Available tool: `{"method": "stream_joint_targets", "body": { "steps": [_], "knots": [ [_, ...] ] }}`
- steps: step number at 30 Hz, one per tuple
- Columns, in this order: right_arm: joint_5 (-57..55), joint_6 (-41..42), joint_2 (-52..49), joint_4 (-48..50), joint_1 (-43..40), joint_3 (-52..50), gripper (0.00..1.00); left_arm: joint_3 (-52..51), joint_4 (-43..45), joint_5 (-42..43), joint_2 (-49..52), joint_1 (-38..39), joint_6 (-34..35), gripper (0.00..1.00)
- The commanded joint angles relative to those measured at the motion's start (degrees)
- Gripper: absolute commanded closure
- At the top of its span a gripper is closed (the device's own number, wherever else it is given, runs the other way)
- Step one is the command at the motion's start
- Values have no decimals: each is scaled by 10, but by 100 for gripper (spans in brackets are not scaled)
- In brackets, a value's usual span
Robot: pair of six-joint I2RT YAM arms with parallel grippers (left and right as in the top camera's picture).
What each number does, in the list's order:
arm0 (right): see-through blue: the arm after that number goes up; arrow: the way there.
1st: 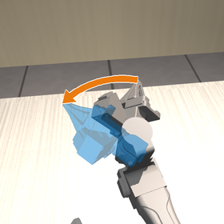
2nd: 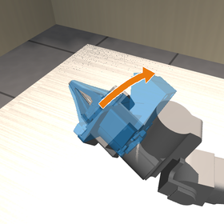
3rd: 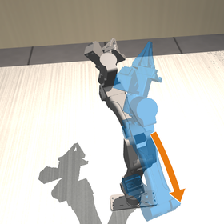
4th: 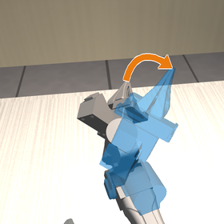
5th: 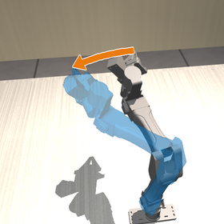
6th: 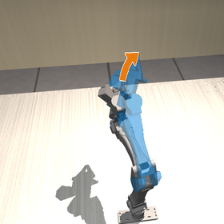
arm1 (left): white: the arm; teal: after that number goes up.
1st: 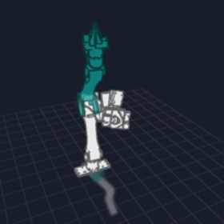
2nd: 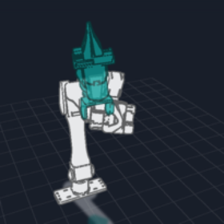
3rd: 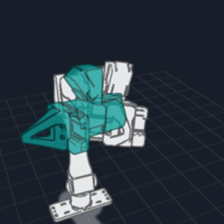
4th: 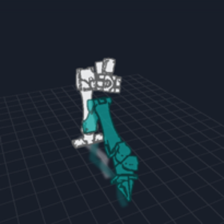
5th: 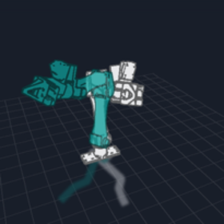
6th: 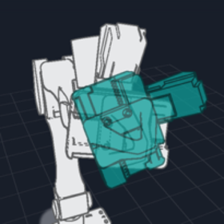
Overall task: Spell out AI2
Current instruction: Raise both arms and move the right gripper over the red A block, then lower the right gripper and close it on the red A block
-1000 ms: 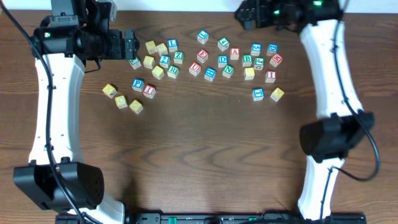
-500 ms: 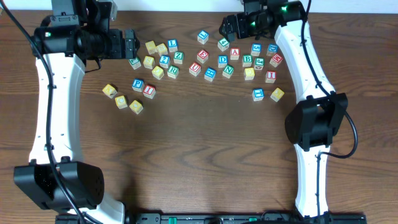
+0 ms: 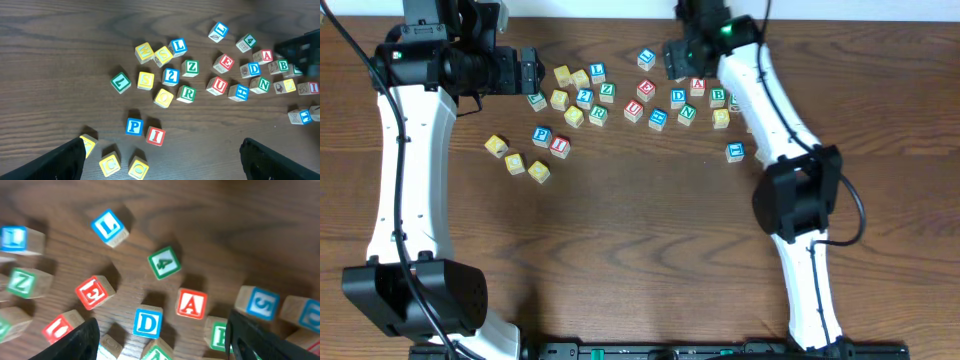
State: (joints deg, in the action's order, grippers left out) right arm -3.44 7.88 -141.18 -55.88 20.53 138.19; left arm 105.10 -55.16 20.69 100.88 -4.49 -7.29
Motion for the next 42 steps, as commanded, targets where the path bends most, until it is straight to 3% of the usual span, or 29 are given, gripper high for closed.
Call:
{"method": "stream_joint_targets", "body": {
  "steps": [1,7,19,28,36,42],
  "knots": [
    [-67,44,-26,0,10,7,27,16,-1,3,1,-2,3,2],
    [-81,105,-53,2,5,7,30,16,-1,3,1,-2,3,2],
    [-103,144,-90,15,-10,7,31,16,-1,3,1,-2,3,2],
    [-95,144,-99,42,-14,7,34,16,-1,3,1,-2,3,3],
    [-95,144,-99,42,-14,7,44,16,-1,3,1,-2,3,2],
    [-95,144,-99,50,-14,-5,47,16,-1,3,1,-2,3,2]
  ]
}}
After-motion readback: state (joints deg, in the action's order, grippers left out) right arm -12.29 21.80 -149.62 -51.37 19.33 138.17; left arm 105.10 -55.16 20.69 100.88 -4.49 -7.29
